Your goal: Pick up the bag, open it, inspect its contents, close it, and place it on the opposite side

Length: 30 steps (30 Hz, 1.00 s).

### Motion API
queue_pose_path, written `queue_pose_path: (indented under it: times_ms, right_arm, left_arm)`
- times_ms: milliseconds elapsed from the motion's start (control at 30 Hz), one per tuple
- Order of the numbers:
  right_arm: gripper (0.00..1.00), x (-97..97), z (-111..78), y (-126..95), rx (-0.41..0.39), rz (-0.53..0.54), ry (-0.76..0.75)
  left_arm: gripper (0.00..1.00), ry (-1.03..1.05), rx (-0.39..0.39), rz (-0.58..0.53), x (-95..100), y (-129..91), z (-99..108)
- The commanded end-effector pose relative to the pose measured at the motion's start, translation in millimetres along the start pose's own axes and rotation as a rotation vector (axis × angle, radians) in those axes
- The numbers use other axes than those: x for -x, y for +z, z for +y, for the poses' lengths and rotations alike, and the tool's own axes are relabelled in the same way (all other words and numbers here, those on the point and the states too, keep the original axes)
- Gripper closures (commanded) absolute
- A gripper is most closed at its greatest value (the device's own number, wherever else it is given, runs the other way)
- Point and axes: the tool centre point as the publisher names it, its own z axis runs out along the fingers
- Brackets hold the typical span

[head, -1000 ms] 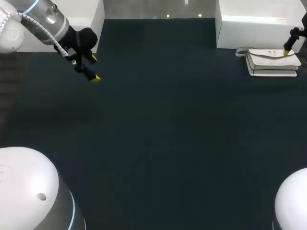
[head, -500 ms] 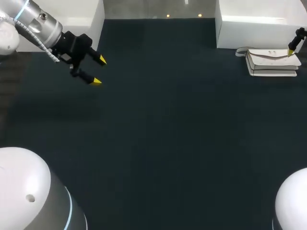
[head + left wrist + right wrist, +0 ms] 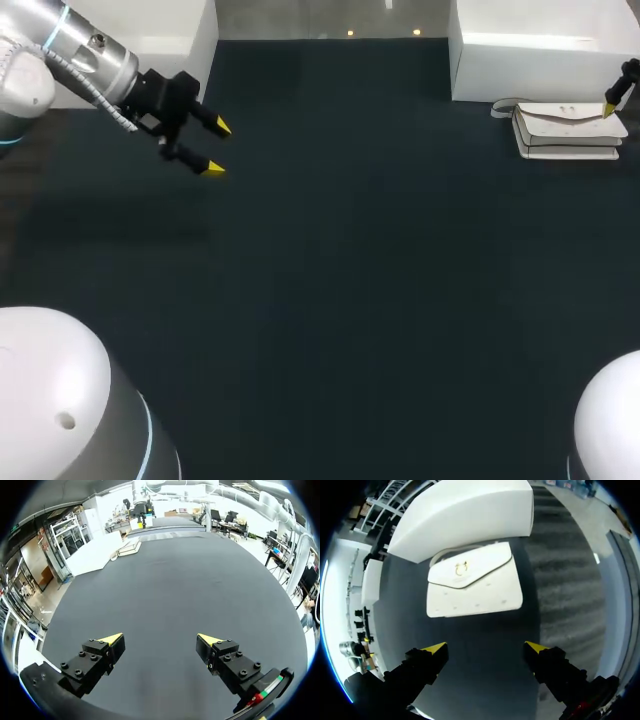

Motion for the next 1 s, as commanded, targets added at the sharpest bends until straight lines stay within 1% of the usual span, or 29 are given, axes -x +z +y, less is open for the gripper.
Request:
queue_pose_path:
  times_ms: [33, 200, 700, 900, 1000]
  right_arm:
    - [0.0, 5.8, 9.3, 2, -0.016, 0.009, 0.003]
    - [0.0, 14.8, 15.3, 4, -0.018, 0.018, 0.021]
    - [0.0, 42.5, 45.5, 24, -0.04, 0.105, 0.05]
    - [0.0, 55.2, 63.1, 30, -0.038, 0.157, 0.059]
    - [0.0, 55.0, 69.6, 31, -0.043, 0.152, 0.048]
  left_arm:
    - [0.0, -0.001, 0.003, 0.004, 2.6, 2, -1]
    - [0.0, -0.001, 0.003, 0.004, 2.6, 2, -1]
    - [0.0, -0.001, 0.003, 0.004, 2.6, 2, -1]
    - [0.0, -0.001, 0.003, 0.004, 2.6, 2, -1]
    - [0.0, -0.001, 0.003, 0.004, 2.6, 2, -1]
